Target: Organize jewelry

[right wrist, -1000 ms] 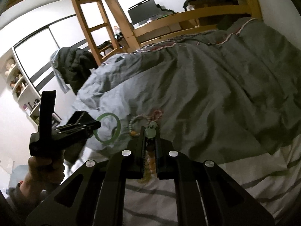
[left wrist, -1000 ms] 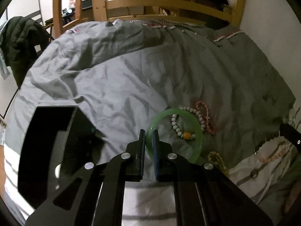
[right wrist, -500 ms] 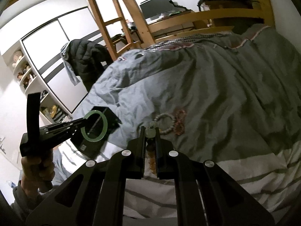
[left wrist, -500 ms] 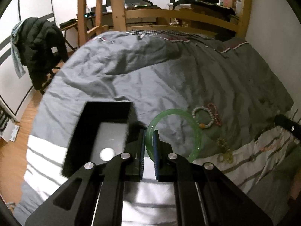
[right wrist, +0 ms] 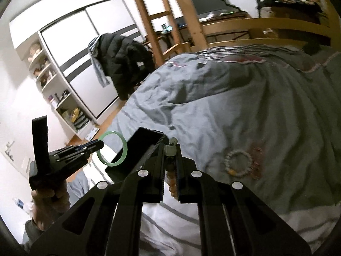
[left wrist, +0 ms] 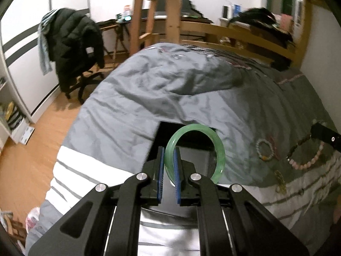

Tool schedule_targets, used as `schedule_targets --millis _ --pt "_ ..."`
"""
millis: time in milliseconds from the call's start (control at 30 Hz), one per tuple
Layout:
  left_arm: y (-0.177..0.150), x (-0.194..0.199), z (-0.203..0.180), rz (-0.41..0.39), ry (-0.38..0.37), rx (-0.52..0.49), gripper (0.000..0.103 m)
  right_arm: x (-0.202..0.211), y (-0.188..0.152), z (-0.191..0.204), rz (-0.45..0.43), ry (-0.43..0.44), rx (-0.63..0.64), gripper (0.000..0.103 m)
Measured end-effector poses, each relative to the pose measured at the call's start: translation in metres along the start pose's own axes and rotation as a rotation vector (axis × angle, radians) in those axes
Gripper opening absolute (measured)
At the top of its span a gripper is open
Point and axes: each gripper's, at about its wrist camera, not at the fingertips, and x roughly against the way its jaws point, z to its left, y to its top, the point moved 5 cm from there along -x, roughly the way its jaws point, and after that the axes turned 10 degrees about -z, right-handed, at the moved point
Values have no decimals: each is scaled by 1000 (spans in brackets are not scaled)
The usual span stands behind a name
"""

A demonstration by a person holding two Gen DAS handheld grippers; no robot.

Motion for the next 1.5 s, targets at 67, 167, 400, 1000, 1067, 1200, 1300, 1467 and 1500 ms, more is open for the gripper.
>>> schedule_targets --millis 67,167,400,1000,1067,1200,1300,1467,1500 --pt "-3 -7 11 19 8 34 8 -16 1 12 15 10 13 9" --pt "-9 -15 19 46 41 34 9 -42 1 30 39 24 30 9" --pt "-25 -31 28 124 58 48 9 -96 0 66 97 42 77 9" --pt "-40 -45 33 209 54 88 13 -156 -31 66 231 15 29 11" --pt "-38 -45 33 199 48 95 13 -156 -30 65 232 17 26 11" --pt "-28 -34 34 132 31 115 13 -154 -27 67 235 30 19 13" --pt "-25 -31 32 105 19 117 35 -151 -24 69 232 69 -7 45" --pt "-17 -22 30 44 4 123 47 -133 -9 60 156 38 -11 67" --pt "-16 -22 29 40 -6 124 59 -124 -6 53 143 24 -9 68"
